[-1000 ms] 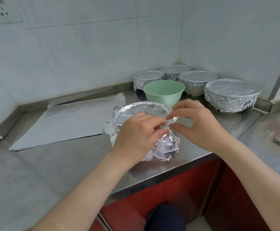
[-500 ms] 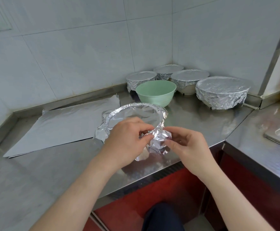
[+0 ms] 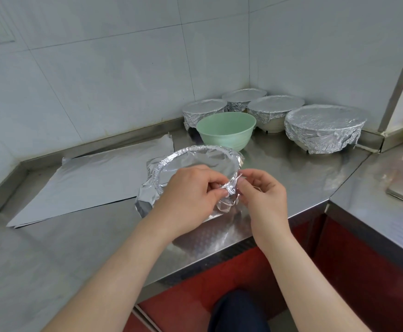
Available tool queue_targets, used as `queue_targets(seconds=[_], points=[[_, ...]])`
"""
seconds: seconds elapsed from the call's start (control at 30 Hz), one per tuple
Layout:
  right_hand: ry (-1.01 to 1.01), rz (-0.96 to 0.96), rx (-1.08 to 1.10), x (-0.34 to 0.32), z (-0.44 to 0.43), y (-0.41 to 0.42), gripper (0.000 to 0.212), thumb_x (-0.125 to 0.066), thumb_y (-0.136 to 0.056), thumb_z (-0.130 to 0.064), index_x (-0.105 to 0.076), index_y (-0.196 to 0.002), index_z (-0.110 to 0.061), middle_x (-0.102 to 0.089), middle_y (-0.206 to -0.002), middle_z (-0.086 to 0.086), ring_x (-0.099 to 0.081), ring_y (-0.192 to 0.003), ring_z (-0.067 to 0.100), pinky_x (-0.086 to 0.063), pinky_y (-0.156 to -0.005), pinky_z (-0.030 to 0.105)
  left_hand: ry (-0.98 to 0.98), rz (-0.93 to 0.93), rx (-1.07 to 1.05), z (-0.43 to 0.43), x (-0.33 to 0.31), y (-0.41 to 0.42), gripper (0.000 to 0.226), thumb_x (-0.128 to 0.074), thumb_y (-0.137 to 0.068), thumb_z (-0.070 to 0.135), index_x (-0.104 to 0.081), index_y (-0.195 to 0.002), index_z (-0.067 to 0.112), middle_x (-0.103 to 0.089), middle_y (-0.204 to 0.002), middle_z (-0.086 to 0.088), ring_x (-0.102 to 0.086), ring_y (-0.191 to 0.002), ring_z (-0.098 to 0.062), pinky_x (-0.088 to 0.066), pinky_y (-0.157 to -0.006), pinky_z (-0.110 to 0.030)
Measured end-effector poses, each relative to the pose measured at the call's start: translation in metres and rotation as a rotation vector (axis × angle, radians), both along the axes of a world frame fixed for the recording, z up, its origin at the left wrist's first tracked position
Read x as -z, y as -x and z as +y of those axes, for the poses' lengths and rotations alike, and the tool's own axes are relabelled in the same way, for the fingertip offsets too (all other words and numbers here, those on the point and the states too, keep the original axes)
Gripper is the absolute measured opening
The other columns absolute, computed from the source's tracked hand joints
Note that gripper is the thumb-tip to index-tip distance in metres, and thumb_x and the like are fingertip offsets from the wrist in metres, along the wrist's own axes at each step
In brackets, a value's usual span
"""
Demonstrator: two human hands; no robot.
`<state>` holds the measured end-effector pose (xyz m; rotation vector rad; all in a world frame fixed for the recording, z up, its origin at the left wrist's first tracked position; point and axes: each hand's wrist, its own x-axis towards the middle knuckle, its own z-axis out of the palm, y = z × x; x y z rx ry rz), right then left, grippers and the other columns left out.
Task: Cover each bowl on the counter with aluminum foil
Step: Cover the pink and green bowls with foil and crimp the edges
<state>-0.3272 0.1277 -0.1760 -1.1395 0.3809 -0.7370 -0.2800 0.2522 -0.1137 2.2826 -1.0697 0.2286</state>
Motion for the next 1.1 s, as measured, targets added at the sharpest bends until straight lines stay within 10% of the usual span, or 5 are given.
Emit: queue_targets(seconds=[0.23, 0.5, 0.8, 1.1], points=[[-0.074, 0.001, 0.114, -0.002, 0.011, -0.009, 0.017, -0.058, -0.089, -0.001, -0.066, -0.09, -0.015, -0.064, -0.073, 0.0, -0.058, -0.063, 0.01, -0.049, -0.06, 0.023, 0.003, -0.012, -0.054, -0.008, 0.001, 0.005, 0.019, -0.071, -0.084, 0.022, -0.075, -0.103, 0.022, -0.065, -0.084, 0.006, -0.06, -0.082, -0.013, -0.049, -0.082, -0.035], [0.083, 0.008, 0.105, -0.006, 0.023, 0.0, 0.037, -0.045, -0.101, -0.021, -0.053, -0.137, -0.013, -0.059, -0.13, -0.008, -0.055, -0.12, 0.003, -0.043, -0.104, 0.027, -0.022, -0.084, -0.05, -0.031, -0.003, 0.017, 0.027, -0.062, -0.088, 0.023, -0.067, -0.114, 0.022, -0.068, -0.088, 0.005, -0.062, -0.085, -0.015, -0.046, -0.081, -0.035], [0.096, 0.113, 0.035, -0.011, 0.013, -0.002, 0.047, -0.042, -0.103, -0.029, -0.038, -0.147, -0.015, -0.04, -0.151, -0.004, -0.037, -0.137, 0.007, -0.03, -0.116, 0.035, -0.234, -0.083, 0.06, -0.031, -0.02, -0.034, 0.04, -0.052, -0.096, 0.039, -0.057, -0.133, 0.027, -0.052, -0.14, 0.004, -0.043, -0.131, -0.015, -0.03, -0.108, -0.025], [0.117, 0.131, -0.037, -0.013, 0.01, -0.017, 0.032, -0.039, -0.101, -0.033, -0.065, -0.115, -0.019, -0.071, -0.108, 0.0, -0.065, -0.104, 0.013, -0.051, -0.094, 0.039, -0.493, -0.003, 0.042, -0.061, -0.008, -0.073, 0.05, -0.009, -0.079, 0.073, -0.034, -0.121, 0.064, -0.051, -0.131, 0.016, -0.037, -0.131, -0.018, -0.026, -0.105, -0.06]])
